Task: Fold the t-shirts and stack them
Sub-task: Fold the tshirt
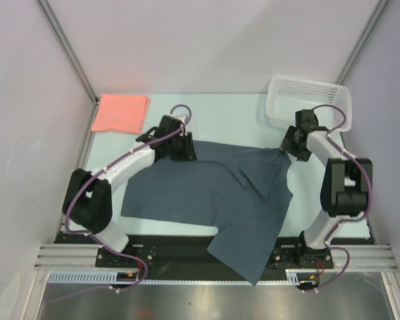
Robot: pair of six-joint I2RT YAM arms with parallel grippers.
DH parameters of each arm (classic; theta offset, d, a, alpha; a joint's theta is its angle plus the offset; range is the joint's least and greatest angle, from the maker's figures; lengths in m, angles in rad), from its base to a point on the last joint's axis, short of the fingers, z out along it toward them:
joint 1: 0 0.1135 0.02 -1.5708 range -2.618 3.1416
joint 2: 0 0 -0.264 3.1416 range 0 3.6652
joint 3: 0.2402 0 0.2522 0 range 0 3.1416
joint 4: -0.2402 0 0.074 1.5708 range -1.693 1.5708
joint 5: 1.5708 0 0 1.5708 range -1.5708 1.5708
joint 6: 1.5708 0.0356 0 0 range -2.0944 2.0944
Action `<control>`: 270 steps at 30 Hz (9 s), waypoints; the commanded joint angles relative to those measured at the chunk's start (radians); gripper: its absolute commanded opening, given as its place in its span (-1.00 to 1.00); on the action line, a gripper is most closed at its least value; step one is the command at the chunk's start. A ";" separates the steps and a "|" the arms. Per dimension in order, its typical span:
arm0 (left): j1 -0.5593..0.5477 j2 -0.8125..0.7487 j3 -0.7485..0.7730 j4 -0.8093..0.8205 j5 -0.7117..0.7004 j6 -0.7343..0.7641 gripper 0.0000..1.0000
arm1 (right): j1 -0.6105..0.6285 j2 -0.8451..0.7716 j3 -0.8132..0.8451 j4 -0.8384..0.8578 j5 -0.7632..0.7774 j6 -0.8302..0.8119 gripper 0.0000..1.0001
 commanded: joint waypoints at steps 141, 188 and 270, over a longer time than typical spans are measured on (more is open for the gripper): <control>-0.334 0.489 0.156 0.624 0.079 -0.553 -0.57 | 0.027 -0.293 -0.501 0.244 -0.549 0.139 -0.02; -0.242 0.453 0.351 -0.140 0.432 -0.076 -0.69 | -0.042 -0.347 -0.401 -0.157 -0.569 -0.051 -1.00; 0.381 0.021 -0.043 0.081 0.321 -0.099 -0.07 | -0.051 0.175 0.033 0.296 -0.126 -0.074 -0.87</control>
